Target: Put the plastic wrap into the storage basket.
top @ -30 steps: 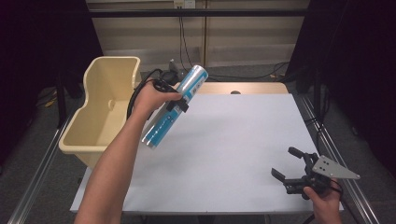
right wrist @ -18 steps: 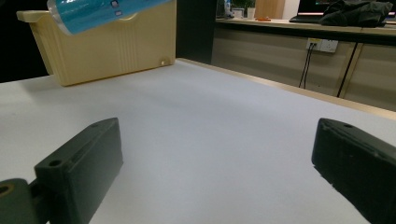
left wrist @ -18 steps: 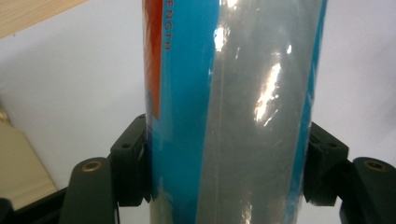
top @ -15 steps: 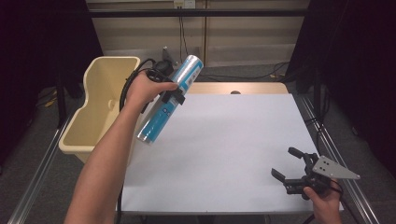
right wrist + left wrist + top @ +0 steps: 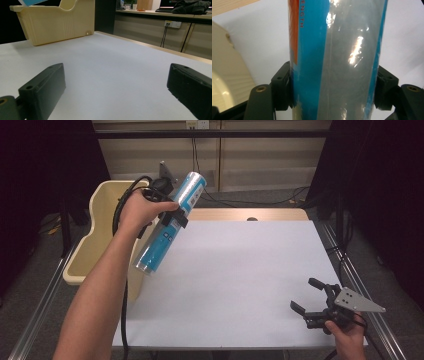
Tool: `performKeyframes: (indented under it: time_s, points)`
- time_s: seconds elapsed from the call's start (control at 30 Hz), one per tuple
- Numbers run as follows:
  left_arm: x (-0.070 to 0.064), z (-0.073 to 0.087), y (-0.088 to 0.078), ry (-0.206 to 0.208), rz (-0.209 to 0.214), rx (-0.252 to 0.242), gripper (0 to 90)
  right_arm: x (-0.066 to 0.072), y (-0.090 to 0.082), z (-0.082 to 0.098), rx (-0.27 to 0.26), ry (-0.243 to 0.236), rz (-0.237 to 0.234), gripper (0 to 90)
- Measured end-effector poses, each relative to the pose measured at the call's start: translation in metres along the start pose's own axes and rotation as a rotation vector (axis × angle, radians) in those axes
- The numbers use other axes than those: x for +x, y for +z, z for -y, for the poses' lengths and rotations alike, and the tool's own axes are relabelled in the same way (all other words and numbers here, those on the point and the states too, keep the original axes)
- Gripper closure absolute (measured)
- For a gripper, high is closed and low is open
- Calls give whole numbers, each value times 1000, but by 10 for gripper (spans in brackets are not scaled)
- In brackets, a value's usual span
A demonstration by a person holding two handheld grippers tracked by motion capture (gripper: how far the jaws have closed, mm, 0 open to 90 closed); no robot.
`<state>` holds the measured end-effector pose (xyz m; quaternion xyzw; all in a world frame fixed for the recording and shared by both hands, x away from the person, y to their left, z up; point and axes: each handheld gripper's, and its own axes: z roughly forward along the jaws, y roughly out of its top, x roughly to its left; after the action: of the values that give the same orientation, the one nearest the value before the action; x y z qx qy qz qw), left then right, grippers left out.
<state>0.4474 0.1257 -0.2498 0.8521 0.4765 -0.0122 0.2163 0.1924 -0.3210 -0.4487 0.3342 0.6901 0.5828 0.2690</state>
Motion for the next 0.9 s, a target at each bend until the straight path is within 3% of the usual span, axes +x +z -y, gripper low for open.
performKeyframes:
  time_s: [0.3,0.9]
  points:
    - [10,16,-18,-50,-22,-8,322,3,1,0,3,-4,-10,14]
    - [53,56,-46,-165,-53,-29,322,3,3,-1,0,-8,-12,14]
